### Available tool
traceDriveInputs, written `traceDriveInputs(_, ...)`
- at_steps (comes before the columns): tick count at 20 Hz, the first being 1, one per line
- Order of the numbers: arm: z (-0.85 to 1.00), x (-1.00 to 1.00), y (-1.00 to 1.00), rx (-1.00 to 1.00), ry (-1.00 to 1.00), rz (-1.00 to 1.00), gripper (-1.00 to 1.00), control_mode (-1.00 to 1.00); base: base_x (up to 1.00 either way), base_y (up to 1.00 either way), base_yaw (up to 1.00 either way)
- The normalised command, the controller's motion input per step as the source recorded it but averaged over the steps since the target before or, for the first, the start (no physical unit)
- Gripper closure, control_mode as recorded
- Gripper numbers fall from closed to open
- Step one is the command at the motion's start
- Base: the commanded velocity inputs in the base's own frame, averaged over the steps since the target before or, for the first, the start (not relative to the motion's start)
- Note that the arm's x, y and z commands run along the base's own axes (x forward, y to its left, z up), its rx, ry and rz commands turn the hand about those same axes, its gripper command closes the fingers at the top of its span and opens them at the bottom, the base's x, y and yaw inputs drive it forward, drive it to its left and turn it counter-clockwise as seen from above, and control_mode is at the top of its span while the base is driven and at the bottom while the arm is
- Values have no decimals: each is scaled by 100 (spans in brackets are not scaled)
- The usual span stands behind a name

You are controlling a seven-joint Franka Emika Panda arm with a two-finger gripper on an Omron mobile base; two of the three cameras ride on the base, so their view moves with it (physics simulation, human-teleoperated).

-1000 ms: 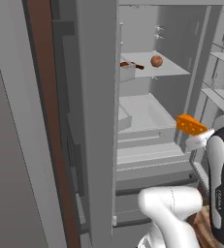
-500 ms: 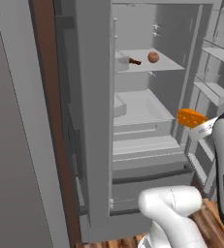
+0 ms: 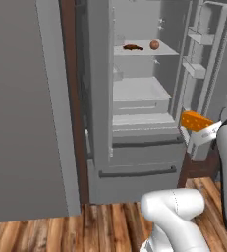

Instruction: Take the cheese, chicken drumstick, and onion from the fridge and place them on the plate on the dining counter to create an appetizer plate.

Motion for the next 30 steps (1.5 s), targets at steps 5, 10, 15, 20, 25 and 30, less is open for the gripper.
traceDriveInputs(5, 0, 0, 0, 0, 0, 0, 100, 100, -88, 38, 41)
traceDriveInputs(10, 0, 0, 0, 0, 0, 0, 100, 100, -71, 56, 53)
traceDriveInputs(15, 0, 0, 0, 0, 0, 0, 100, 100, -71, 63, 61)
traceDriveInputs(20, 0, 0, 0, 0, 0, 0, 100, 100, -42, 65, 67)
traceDriveInputs(25, 0, 0, 0, 0, 0, 0, 100, 100, 6, 65, 71)
traceDriveInputs(30, 0, 0, 0, 0, 0, 0, 100, 100, 24, 26, 78)
